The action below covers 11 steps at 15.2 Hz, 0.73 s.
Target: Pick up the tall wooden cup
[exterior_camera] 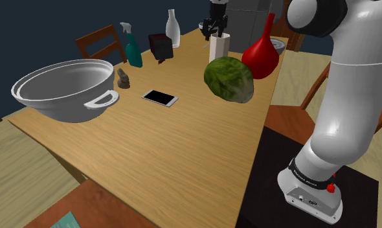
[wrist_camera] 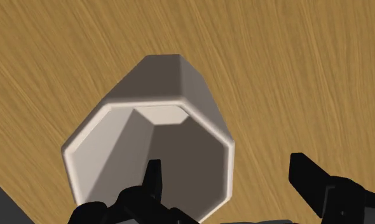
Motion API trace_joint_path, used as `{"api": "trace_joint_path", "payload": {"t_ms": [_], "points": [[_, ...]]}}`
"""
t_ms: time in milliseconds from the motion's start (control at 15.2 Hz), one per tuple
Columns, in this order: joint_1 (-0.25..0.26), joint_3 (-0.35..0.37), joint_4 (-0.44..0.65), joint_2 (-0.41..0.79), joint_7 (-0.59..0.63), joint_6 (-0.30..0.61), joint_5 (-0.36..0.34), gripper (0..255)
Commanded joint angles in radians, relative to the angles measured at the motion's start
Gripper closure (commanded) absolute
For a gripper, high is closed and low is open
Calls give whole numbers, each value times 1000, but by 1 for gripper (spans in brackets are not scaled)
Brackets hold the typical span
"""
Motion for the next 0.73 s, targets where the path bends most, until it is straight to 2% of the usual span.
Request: {"api": "trace_joint_path", "payload": {"t_ms": [0,264,330,660], "points": [[1,1,-23,2,-1,25,1,0],[4,1,-66,-4,-2,63,0,0],[3,1,-65,-3,-3,62,0,255],[4,1,-67,-3,-3,64,0,255]]}}
